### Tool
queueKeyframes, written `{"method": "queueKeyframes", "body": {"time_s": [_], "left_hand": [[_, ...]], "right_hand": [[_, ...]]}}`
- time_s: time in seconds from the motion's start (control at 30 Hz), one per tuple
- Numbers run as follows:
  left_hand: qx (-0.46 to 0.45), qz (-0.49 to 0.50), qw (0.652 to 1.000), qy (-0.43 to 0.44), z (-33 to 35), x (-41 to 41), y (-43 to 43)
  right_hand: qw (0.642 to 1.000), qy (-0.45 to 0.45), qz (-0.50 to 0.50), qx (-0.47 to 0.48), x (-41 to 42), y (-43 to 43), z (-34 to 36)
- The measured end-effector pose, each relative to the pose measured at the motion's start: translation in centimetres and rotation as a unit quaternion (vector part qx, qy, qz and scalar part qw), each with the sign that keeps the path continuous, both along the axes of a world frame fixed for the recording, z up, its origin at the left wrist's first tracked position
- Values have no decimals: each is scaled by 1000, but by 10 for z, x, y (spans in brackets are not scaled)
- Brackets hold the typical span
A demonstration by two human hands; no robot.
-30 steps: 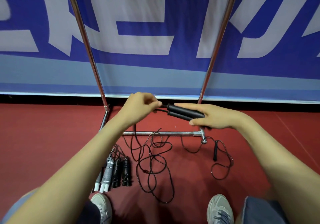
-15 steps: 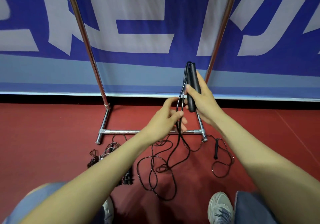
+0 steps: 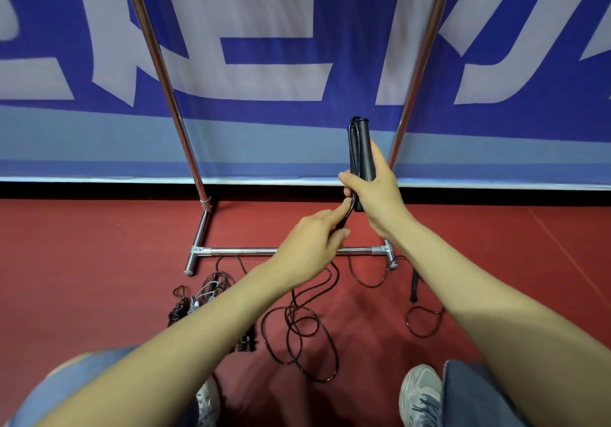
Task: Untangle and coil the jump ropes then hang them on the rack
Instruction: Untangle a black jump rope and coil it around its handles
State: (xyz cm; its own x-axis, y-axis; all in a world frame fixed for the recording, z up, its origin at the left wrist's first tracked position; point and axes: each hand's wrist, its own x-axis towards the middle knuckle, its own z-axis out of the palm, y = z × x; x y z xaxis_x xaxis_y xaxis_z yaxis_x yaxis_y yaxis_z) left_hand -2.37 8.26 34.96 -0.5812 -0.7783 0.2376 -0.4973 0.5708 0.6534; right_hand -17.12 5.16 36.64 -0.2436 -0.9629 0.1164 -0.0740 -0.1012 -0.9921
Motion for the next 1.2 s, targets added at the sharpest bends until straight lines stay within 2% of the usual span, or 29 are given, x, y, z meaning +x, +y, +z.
{"method": "queueKeyframes", "body": {"time_s": [0.07, 0.13, 0.2, 0.27, 0.37, 0.47, 0.53, 0.8, 0.93, 1.0, 1.1, 1.2], "left_hand": [[18, 14, 1000, 8, 9, 2, 0], [28, 85, 994, 55, 20, 6, -8], [88, 169, 970, 152, 30, 13, -22], [150, 211, 935, 244, 36, 19, -32], [212, 206, 902, 316, 39, 18, -33], [246, 189, 878, 364, 38, 14, -30], [260, 185, 872, 371, 38, 16, -32], [184, 200, 920, 282, 59, 44, -42], [181, 199, 928, 258, 65, 54, -38], [180, 204, 920, 283, 65, 51, -33], [260, 163, 885, 350, 61, 38, -26], [307, 116, 892, 310, 54, 27, -21]], "right_hand": [[1000, 6, 12, -9, 0, 3, 4], [999, -2, 32, -5, 0, 5, 6], [997, 14, 70, 6, 4, 9, 6], [991, 72, 109, 21, 11, 17, 4], [973, 190, 129, 27, 21, 27, 1], [960, 246, 128, 25, 25, 29, -2], [959, 256, 123, 18, 23, 30, -2], [941, 287, 176, 26, 12, 38, 6], [944, 243, 218, 55, 9, 41, -3], [954, 197, 218, 53, 11, 42, -7], [975, 86, 198, 62, 14, 42, -10], [977, -43, 200, 65, 17, 41, -5]]}}
